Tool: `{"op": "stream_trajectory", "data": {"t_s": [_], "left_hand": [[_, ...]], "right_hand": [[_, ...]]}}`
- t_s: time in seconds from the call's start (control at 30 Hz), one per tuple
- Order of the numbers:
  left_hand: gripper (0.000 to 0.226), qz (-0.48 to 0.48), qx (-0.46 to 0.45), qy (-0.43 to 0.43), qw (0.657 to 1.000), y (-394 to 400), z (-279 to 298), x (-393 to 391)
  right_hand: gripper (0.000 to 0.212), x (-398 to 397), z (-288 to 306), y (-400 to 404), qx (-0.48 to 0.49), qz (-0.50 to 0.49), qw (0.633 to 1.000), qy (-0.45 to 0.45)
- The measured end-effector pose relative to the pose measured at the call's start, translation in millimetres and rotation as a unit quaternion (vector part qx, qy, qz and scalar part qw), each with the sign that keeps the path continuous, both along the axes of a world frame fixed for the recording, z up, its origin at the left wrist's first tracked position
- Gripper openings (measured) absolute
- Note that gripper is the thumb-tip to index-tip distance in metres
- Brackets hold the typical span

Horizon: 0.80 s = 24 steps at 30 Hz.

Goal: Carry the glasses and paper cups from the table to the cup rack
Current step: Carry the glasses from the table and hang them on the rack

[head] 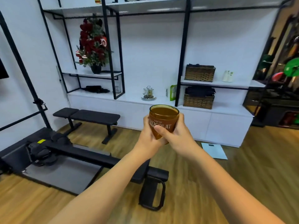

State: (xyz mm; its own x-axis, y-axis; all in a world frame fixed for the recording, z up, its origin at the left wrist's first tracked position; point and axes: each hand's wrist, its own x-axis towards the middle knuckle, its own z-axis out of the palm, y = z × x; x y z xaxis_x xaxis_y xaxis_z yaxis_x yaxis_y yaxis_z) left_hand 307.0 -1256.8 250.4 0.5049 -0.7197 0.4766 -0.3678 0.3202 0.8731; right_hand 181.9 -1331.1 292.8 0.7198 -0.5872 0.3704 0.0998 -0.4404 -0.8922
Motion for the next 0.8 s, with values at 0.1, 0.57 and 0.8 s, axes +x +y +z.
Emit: {"op": "stream_trajectory", "data": {"t_s": [0.1, 0.57, 0.8], "left_hand": [[0.085, -0.024, -0.002, 0.010, 1.000, -64.8, -13.5, 11.7], [0.081, -0.084, 0.009, 0.021, 0.996, -372.4, 3.2, 118.9], [0.076, -0.098, 0.000, 0.055, 0.994, -500.4, -6.3, 160.4]], "right_hand": [[0.072, 11.8, -9.4, -57.5, -0.012, -0.026, 1.000, 0.009], [0.073, 118.2, 3.3, -353.0, -0.010, -0.099, 0.995, 0.013], [0.078, 163.3, -8.3, -479.4, -0.016, -0.104, 0.994, 0.019]]}}
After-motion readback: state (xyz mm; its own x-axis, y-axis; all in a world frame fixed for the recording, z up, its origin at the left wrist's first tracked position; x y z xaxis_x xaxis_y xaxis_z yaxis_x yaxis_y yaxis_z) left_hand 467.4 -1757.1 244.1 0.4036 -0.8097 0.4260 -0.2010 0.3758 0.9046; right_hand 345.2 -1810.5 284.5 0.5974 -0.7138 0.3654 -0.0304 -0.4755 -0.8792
